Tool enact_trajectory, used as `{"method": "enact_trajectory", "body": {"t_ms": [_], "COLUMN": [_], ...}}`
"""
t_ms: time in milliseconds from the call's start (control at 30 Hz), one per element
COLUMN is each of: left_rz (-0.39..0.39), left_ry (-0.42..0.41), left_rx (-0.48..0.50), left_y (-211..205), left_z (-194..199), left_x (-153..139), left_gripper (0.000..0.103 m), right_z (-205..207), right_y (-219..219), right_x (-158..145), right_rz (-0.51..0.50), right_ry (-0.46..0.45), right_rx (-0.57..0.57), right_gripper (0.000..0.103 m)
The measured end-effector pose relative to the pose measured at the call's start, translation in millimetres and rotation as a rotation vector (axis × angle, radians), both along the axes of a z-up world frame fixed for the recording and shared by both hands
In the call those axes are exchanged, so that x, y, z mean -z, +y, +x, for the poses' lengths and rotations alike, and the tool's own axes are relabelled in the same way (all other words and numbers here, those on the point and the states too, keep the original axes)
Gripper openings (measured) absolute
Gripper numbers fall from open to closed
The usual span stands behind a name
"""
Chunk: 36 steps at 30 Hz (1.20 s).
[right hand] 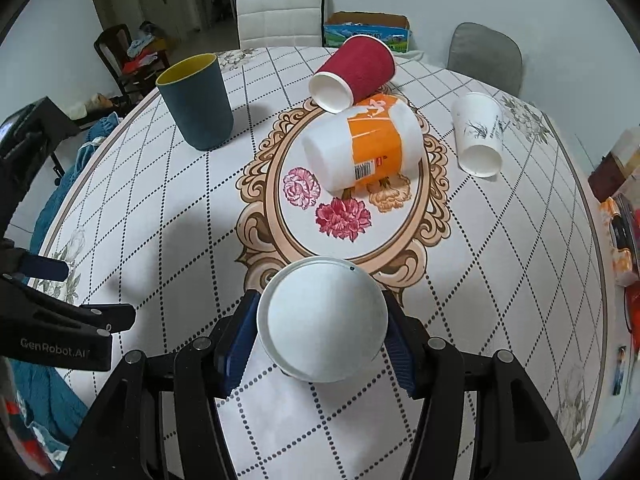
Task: Flip cup upside down
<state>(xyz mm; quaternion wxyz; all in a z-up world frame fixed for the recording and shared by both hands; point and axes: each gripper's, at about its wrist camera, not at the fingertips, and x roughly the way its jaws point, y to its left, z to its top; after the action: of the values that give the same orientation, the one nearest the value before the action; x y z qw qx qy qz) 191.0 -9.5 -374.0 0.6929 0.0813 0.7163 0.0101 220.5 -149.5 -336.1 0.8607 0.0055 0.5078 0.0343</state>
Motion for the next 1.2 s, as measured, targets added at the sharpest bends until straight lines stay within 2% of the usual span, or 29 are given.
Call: {"method": "enact_trajectory", "body": {"t_ms": [67, 100, 133, 200, 367, 600, 933, 1200], "left_rz": [-0.003, -0.011, -0.023, -0.037, -0.047, -0.087, -0.082, -0.081], "left_ry": [-0.014, -0.02, -0.024, -0.045, -0.13, -0.208, -0.321, -0.456], "left_rx": [0.003, 0.001, 0.001, 0.003, 0.013, 0.007, -0.029, -0.041], "left_y": [-1.8, -3.3, -3.5, -6.8, -16.3, -32.3, -51.7, -46.7], "left_z": [-2.5, -3.9, -5.4, -10.7, -27.8, -50.9, -95.0, -143.6], "left_x": [-4.5, -7.5, -10.8, -22.0, -55.9, -90.2, -143.7, -221.4], "left_gripper": [0.096, 0.096, 0.096, 0.096, 0.096, 0.096, 0.097, 0.097], "right_z": [-3.3, -2.8, -2.7, -8.8, -40.1, -84.1, -135.8, -183.1], "right_y": [-4.6, -7.8, -11.7, -22.4, -47.1, -80.9, -101.2, -100.8], "right_x": [-0.8, -1.1, -2.6, -11.5, -38.5, -66.0, -109.8, -177.6], "right_rz": [0.014, 0.024, 0.03, 0.066, 0.05, 0.006, -0.012, -0.013], "right_ry": [0.022, 0.043, 0.062, 0.09, 0.138, 0.131, 0.064, -0.023], "right_rx": [0.015, 0.027, 0.044, 0.089, 0.199, 0.289, 0.23, 0.185], "right_gripper": [0.063, 0.07, 0.084, 0.094, 0.095, 0.097, 0.097, 0.097]}}
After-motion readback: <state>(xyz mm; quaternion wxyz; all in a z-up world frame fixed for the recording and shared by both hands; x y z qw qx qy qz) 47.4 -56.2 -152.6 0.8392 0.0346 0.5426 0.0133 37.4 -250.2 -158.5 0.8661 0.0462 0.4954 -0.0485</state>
